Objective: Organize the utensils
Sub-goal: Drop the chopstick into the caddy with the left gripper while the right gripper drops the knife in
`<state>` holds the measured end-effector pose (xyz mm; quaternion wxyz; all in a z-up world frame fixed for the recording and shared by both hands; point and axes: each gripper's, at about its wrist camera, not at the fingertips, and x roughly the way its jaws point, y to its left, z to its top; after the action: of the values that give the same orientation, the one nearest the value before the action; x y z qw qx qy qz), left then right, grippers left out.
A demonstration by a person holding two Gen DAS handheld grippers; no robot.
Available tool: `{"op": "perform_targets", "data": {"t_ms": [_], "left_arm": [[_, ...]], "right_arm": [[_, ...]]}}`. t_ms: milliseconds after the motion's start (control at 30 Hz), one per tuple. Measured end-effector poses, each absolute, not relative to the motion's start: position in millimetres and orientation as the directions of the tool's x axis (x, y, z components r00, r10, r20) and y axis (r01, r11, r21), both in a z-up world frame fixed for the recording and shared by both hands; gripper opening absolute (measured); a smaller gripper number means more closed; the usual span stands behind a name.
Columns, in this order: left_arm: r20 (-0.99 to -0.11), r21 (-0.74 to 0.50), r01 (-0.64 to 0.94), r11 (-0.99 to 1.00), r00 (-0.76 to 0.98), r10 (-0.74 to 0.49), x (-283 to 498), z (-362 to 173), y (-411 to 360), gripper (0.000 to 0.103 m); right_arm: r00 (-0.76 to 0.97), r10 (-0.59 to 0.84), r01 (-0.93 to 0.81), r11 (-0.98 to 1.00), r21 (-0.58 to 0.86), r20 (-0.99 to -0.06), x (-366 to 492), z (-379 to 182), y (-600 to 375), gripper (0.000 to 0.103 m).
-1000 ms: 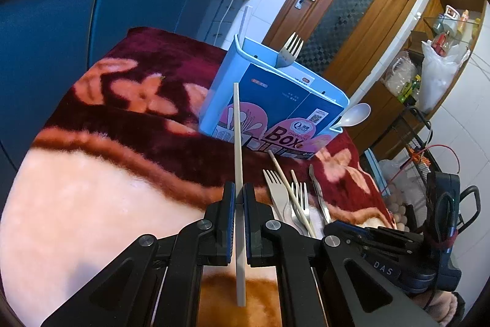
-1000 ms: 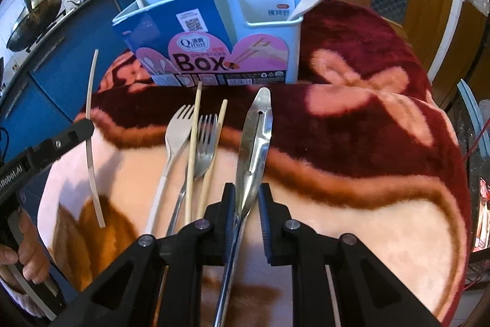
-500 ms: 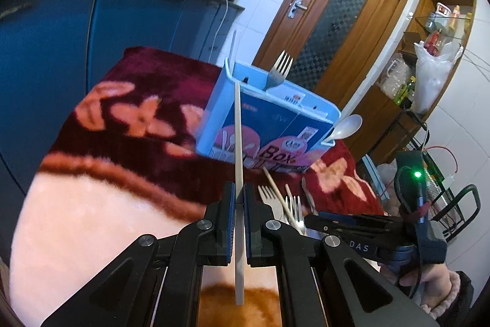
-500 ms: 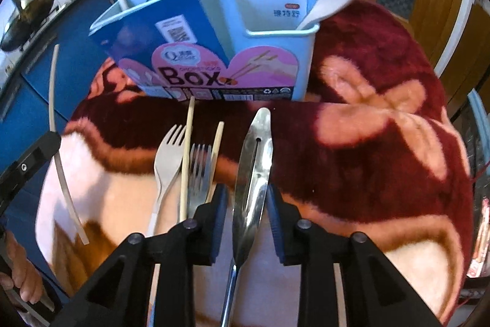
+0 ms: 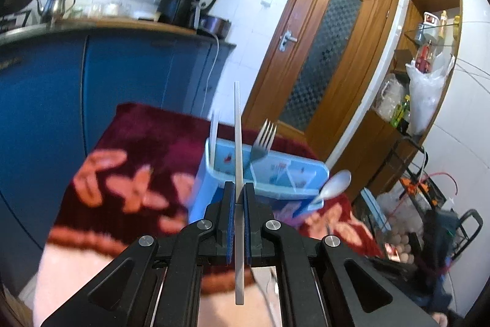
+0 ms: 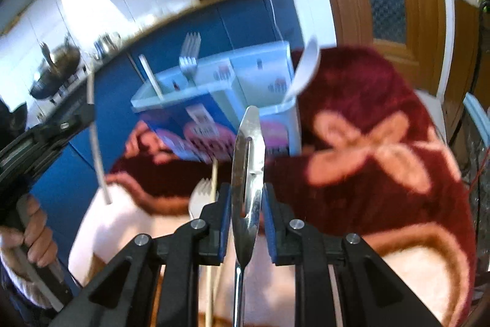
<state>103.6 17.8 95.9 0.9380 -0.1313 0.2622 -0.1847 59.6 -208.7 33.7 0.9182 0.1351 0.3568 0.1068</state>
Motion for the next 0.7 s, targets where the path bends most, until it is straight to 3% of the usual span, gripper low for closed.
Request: {"op": "perform_targets", "data": {"t_ms": [200, 467, 700], "left_arm": [[-0.356, -0.294, 0.253, 0.922, 0.866, -0.351, 125, 122, 7, 0.005], [-0.256, -0.287, 0.194, 0.938, 0.928, -0.27, 160, 131, 0, 0.005], [-0.247, -0.252, 0.168, 0.953, 0.941, -0.231, 174, 106, -10, 0.005]], "right_arm": [[0.81, 0.282, -0.11, 0.934, 0.34, -0.514, 43, 46, -213, 0.021], [0.86, 0.244, -0.101, 0.942, 0.319, -0.448, 49, 54, -218, 0.022], [0.895, 0.218, -0.096, 0.946, 0.308, -0.39, 65, 69, -229, 0.022]]}}
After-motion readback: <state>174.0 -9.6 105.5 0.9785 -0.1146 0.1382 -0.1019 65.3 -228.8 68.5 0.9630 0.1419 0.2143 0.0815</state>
